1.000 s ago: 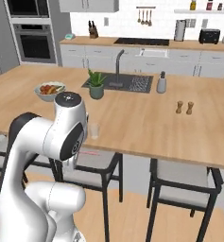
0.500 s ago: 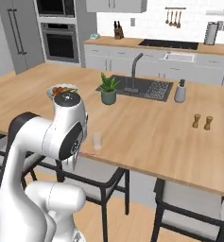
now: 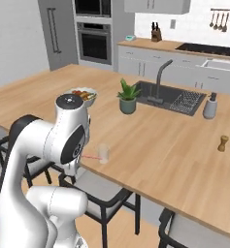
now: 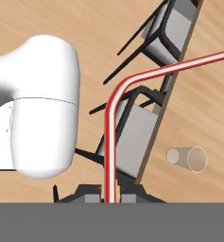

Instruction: Take a straw from the drawer in front and place it inside the glass cup on the dining counter.

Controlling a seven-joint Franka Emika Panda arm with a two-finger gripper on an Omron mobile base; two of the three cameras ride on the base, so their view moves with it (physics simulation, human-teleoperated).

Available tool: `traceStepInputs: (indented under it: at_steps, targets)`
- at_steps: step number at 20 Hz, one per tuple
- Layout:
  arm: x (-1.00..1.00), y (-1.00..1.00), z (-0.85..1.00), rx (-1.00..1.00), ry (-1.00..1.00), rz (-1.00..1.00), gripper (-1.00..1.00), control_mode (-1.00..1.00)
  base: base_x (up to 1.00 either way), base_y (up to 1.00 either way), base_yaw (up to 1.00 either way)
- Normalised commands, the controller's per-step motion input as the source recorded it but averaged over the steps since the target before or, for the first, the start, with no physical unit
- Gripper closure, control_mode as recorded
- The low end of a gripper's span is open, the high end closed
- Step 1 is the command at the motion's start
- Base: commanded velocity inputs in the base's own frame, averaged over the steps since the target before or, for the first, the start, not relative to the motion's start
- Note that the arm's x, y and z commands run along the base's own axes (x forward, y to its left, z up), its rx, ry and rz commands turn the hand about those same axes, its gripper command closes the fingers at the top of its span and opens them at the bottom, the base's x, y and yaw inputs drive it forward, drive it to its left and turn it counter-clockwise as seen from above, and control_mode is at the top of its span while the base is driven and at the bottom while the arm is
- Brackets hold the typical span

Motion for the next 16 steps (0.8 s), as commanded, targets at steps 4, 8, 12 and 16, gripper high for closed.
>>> traceStepInputs:
  at_steps: [4, 8, 12, 16]
  targets:
    - [0.00, 0.00, 0.00, 0.00, 0.00, 0.00, 1.00, 1.00, 0.34, -0.44, 0.30]
    - [0.00, 0.00, 0.00, 0.00, 0.00, 0.00, 1.00, 1.00, 0.26, -0.39, 0.21]
    - [0.22, -0.09, 0.00, 0.01, -0.07, 0.07, 1.00, -1.00, 0.12, -0.15, 0.07]
    - [0.69, -0.05, 0.04, 0.12, -0.17, 0.25, 1.00, -1.00, 0.00, 0.00, 0.00]
